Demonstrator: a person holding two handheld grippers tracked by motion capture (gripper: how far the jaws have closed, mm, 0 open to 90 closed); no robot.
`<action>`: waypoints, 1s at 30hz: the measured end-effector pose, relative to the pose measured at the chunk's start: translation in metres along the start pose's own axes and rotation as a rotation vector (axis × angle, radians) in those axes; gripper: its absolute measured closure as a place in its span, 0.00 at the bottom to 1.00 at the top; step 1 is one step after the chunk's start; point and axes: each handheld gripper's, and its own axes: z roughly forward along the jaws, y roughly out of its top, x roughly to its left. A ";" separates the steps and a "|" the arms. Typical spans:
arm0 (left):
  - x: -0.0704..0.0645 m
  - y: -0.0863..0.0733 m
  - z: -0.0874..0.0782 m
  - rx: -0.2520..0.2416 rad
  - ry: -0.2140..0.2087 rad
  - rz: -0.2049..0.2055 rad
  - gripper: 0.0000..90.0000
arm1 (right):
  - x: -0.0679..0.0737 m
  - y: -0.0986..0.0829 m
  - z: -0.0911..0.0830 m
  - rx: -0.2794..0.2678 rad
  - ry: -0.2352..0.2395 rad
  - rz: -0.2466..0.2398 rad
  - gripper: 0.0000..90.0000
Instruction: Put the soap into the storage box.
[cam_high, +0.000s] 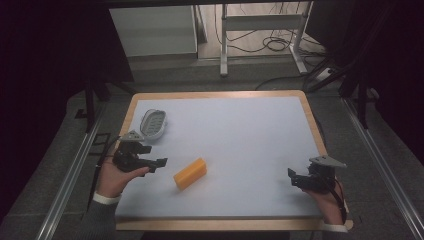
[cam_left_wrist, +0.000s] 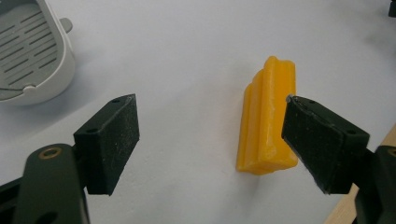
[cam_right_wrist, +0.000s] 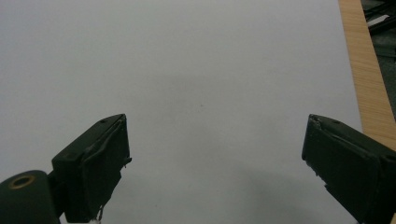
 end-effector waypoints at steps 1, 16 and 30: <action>-0.001 0.001 0.001 0.000 -0.001 0.001 0.21 | 0.000 0.000 0.000 0.000 -0.001 0.000 0.08; -0.013 0.010 0.011 0.030 -0.011 0.042 0.21 | -0.002 -0.002 0.001 0.011 -0.021 -0.008 0.08; -0.029 0.024 0.026 0.065 -0.016 0.089 0.23 | -0.002 -0.003 0.003 0.017 -0.026 -0.014 0.08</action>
